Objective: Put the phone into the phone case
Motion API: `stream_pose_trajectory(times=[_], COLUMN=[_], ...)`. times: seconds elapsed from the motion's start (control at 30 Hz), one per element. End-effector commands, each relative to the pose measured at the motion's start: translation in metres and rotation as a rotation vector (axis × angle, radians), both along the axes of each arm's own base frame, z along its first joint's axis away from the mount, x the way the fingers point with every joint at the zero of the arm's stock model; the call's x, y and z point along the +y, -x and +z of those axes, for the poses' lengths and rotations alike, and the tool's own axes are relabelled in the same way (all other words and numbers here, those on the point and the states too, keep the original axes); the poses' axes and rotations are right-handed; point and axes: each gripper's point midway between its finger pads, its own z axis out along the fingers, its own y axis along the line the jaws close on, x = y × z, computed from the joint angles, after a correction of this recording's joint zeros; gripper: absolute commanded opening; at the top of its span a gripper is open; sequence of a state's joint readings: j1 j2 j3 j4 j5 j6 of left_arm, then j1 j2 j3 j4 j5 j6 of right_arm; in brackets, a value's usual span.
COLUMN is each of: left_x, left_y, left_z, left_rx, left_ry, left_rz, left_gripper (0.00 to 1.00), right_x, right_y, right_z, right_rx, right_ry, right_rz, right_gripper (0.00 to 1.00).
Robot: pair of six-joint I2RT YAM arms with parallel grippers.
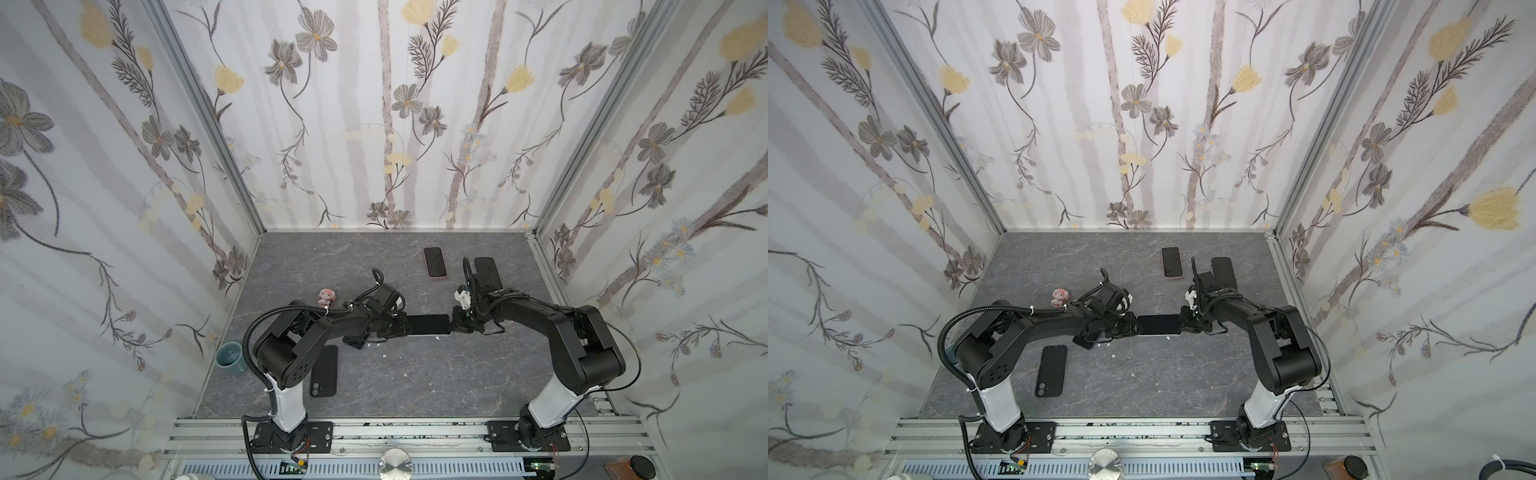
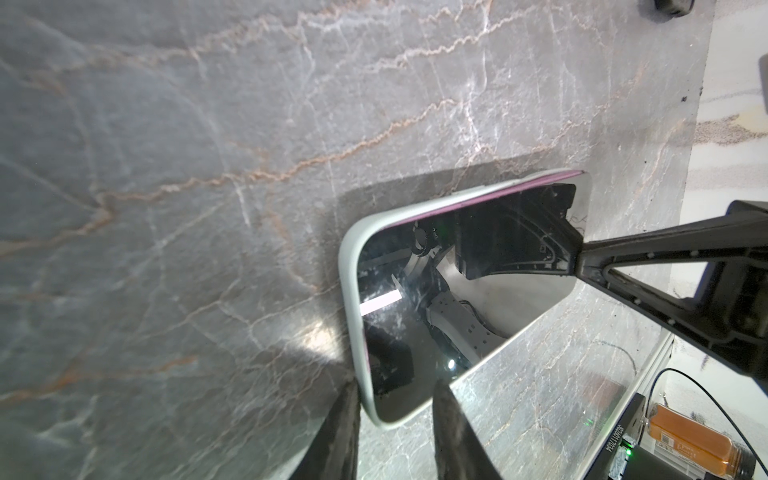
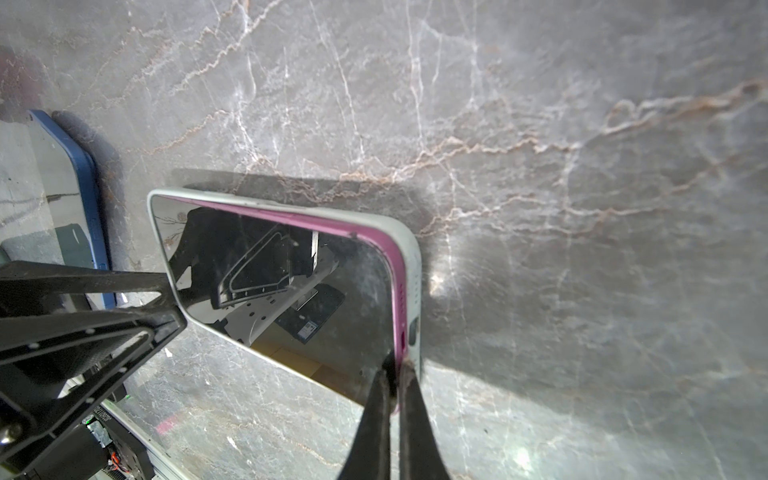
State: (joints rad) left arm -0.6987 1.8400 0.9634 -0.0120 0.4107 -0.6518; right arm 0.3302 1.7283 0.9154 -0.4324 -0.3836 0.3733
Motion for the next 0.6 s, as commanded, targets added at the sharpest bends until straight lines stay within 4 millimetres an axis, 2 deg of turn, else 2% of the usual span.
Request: stream_pose_trajectory(times=[0.0, 0.13, 0.23, 0.33, 0.4, 0.47, 0.57], left_x=[0.000, 0.000, 0.001, 0.003, 0.004, 0.005, 0.006], left_y=[0.010, 0.009, 0.006, 0.004, 0.004, 0.005, 0.006], left_z=[-0.007, -0.006, -0.002, -0.001, -0.002, -0.003, -0.003], left_rx=[0.027, 0.023, 0.009, -0.001, 0.002, 0.005, 0.004], left_ry=[-0.011, -0.012, -0.013, -0.019, -0.021, -0.024, -0.025], left_rz=[-0.022, -0.021, -0.015, -0.006, -0.004, 0.000, 0.001], left_gripper=[0.32, 0.32, 0.32, 0.32, 0.32, 0.32, 0.32], right_x=[-0.052, -0.044, -0.034, -0.027, -0.025, -0.025, -0.024], right_y=[0.042, 0.033, 0.013, -0.006, -0.012, -0.014, -0.012], right_z=[-0.060, -0.046, -0.017, 0.015, 0.029, 0.038, 0.039], right_rx=[0.162, 0.133, 0.050, -0.030, -0.058, -0.073, -0.069], right_ry=[0.332, 0.302, 0.248, 0.215, 0.205, 0.203, 0.204], right_rz=[0.010, 0.012, -0.009, -0.026, -0.028, -0.029, -0.021], right_gripper=[0.03, 0.03, 0.05, 0.10, 0.15, 0.15, 0.15])
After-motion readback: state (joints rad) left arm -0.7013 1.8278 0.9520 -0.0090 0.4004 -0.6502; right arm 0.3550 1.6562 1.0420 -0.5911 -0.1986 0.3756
